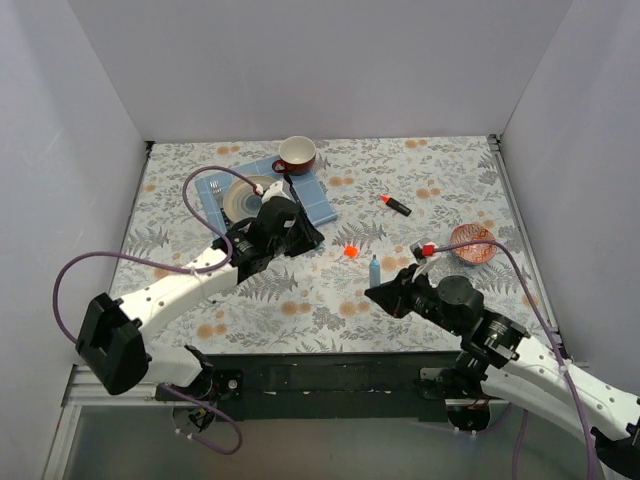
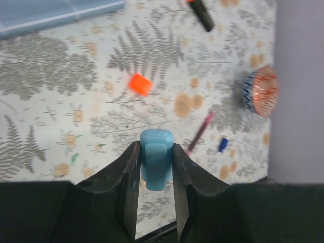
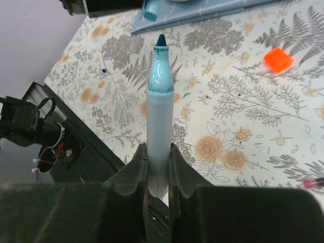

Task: Insert the pens into the pen caps

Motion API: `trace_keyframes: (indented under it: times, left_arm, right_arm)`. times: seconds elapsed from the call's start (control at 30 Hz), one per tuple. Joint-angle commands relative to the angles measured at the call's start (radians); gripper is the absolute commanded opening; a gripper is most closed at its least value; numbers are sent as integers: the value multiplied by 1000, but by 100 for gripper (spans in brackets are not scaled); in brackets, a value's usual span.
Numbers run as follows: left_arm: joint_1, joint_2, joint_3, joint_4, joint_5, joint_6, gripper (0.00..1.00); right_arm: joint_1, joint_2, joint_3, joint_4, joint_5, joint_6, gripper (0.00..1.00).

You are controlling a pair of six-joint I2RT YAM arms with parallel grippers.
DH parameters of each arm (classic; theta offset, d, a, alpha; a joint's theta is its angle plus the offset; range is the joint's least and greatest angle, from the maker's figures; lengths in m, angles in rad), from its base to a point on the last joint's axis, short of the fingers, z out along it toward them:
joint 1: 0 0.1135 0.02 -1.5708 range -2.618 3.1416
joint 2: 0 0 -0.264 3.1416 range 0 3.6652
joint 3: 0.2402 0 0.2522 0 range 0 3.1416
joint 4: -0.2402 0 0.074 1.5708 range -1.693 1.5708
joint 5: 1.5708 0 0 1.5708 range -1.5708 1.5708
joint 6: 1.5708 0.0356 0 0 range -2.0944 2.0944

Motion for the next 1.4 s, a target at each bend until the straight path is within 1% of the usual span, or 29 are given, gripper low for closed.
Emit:
trace_keyframes:
  times: [0.0,0.03,0.07,0.1,0.2,0.33,0.63,0.83,1.37]
  left_arm:
    - [-45,-102,-92,183,86,1,0]
    - [-56,-135,-106,201,90,-8,0]
    - [-59,-154,-140,223,95,-18,0]
    - [-60,-168,-155,261,110,-21,0]
    - [-68,-211,-192,307,116,-13,0]
    - [-70,-231,-201,306,102,-2,0]
    - [-71,-238,-211,307,69,-25,0]
    - [-74,-240,-215,307,79,-21,0]
    - [-85,-229,-224,313,96,-18,0]
  right_arm:
    - [1,121,-24,282,-103,43,1]
    - [1,171,-31,320,-160,52,1]
    - [1,194,-32,348,-173,56,1]
    - [4,217,-31,392,-179,63,1]
    - [6,288,-26,441,-183,73,1]
    - [15,358,-18,477,-189,93,1]
    - [62,417,2,482,-129,102,1]
    - [67,467,23,495,-132,96,1]
    - [67,520,72,514,-123,79,1]
